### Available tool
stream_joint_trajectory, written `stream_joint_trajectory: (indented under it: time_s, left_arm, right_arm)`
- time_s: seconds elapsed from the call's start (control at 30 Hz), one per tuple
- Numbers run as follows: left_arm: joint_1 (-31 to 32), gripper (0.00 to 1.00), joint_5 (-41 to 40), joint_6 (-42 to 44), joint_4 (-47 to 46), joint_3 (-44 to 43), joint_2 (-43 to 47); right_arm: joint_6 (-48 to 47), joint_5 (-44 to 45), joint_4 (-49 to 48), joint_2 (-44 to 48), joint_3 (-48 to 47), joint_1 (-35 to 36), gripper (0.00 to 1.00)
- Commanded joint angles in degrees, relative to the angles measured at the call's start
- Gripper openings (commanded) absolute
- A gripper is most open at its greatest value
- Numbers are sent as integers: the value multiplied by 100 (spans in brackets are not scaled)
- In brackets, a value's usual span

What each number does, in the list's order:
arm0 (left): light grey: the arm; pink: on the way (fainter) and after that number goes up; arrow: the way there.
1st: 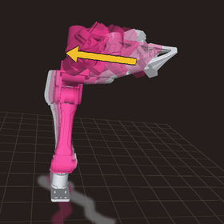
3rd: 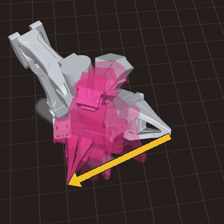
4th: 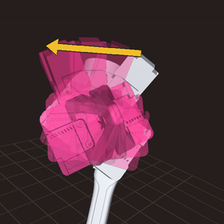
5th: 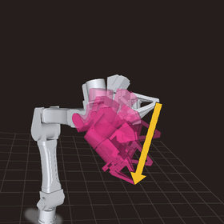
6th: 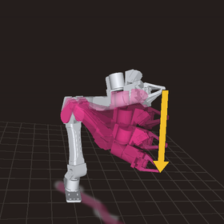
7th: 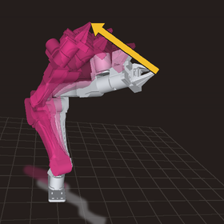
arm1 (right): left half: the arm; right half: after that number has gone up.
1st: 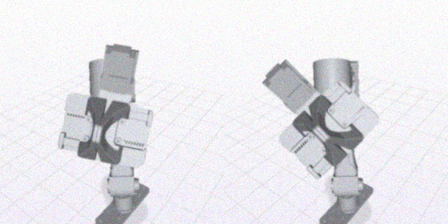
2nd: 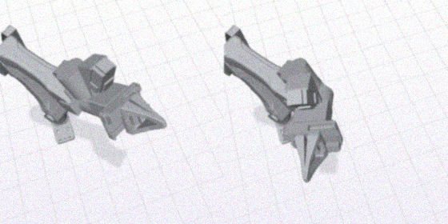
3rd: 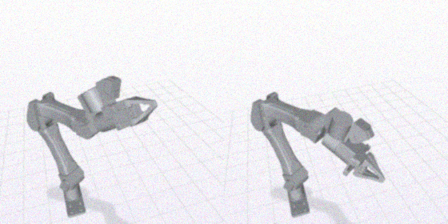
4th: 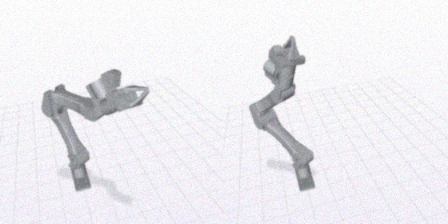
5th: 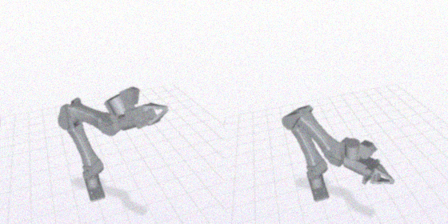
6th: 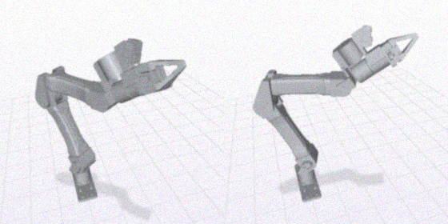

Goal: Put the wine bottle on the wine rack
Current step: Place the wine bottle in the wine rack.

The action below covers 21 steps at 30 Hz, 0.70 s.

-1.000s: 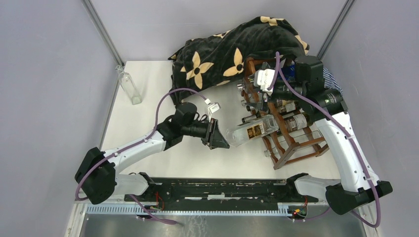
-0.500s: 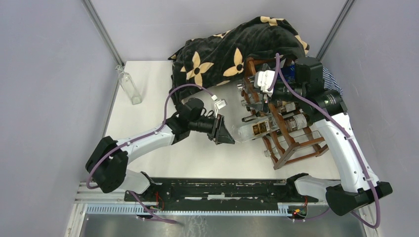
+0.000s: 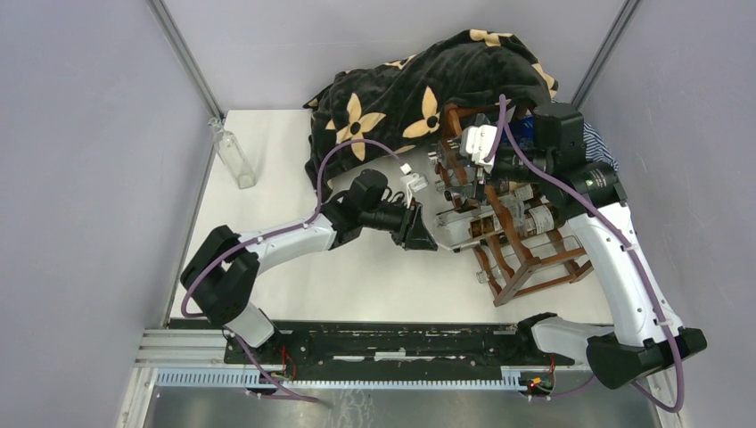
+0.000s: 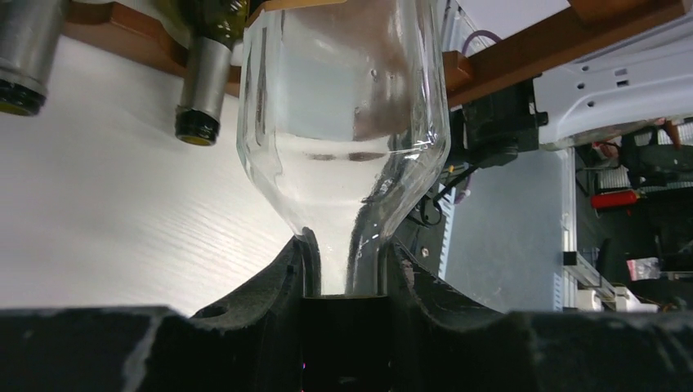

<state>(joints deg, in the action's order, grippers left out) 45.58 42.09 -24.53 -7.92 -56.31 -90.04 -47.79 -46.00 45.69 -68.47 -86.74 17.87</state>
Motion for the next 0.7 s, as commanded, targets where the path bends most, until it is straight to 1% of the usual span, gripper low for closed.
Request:
stream_joint_trajectory:
  time_s: [0.0,0.27,0.5,0.67]
  left_arm:
    - [85,2,76,759,-1281,-701,-37]
    - [268,2,-231,1183,-1339,-1225,-534]
    - [378,2,-341,1138,-1793,-1461,-849]
    - [416,2,-441,1121,-1952,-1695,-1038]
  right_arm:
    - [24,-5,-95,-62,-156,-82,98]
    - [-53,-12,91,-217,-360,-265,98]
    - [-64,-91,141,-292,-387,-471,98]
    - [-46,-186,105,-321,-379,-579,98]
